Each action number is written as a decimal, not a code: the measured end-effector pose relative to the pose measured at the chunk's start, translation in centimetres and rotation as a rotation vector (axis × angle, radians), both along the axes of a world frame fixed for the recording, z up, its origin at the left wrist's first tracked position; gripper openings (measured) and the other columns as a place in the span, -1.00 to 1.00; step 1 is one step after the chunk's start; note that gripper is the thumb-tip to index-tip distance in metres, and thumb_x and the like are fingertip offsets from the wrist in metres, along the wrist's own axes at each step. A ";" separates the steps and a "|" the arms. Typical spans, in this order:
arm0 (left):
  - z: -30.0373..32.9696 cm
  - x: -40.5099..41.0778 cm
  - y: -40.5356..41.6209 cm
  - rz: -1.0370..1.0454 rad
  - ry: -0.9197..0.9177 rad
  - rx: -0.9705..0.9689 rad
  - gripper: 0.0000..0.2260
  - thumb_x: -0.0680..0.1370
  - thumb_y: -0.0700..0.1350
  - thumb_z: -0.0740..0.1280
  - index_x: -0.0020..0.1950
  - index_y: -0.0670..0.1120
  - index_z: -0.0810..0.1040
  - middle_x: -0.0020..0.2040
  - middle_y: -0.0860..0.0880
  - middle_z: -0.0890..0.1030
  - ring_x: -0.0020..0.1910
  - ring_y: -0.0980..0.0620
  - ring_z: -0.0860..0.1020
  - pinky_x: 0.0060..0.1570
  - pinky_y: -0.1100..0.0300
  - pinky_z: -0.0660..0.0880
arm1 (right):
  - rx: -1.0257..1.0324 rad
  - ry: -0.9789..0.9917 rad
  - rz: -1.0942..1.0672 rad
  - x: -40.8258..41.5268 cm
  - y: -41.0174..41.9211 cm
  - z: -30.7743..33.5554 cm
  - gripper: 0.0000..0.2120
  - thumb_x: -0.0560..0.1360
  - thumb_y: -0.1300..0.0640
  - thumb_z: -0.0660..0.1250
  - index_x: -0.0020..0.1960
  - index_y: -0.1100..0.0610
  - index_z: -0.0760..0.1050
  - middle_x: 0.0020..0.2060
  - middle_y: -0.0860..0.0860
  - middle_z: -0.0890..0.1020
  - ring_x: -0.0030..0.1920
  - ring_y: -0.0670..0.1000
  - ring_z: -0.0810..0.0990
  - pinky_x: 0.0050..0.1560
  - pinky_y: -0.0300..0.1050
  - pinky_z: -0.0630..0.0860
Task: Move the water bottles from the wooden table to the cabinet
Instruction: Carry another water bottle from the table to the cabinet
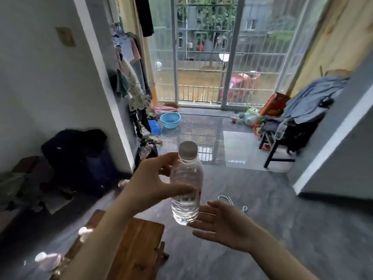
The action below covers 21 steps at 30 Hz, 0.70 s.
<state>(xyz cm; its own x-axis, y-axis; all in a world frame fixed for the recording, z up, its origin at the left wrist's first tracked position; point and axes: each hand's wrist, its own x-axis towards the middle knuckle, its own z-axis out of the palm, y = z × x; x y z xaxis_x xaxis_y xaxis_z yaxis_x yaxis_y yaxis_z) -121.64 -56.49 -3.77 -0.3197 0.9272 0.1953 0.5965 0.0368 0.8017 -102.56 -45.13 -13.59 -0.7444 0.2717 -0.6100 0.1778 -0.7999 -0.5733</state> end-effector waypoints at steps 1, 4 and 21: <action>0.2 1.1 1.2 -0.043 0.013 0.004 -0.50 0.21 0.22 0.60 0.11 0.32 0.55 -0.01 0.29 0.68 -0.03 0.22 0.66 0.01 0.21 0.60 | 0.009 0.000 -0.035 1.4 0.5 0.1 -0.60 0.50 0.12 0.28 0.25 0.32 0.52 0.19 0.28 0.60 0.20 0.25 0.61 0.26 0.17 0.51; 1.0 5.2 5.0 -0.164 0.040 0.048 -0.42 0.19 0.31 0.53 0.18 0.22 0.58 -0.02 0.24 0.69 -0.04 0.20 0.66 -0.01 0.18 0.62 | 0.024 0.007 -0.146 6.3 2.1 0.4 -0.50 0.54 0.10 0.26 0.38 0.37 0.44 0.20 0.28 0.61 0.14 0.23 0.65 0.11 0.12 0.61; 2.1 40.0 21.8 -0.732 -0.007 0.134 -0.55 0.26 0.05 0.65 0.09 0.10 0.61 -0.10 0.15 0.71 -0.14 0.24 0.66 -0.17 0.48 0.48 | 0.051 0.030 -0.923 42.1 4.7 1.2 -0.66 0.43 0.08 0.28 -0.03 0.33 0.64 -0.09 0.27 0.71 -0.16 0.21 0.72 -0.15 0.00 0.68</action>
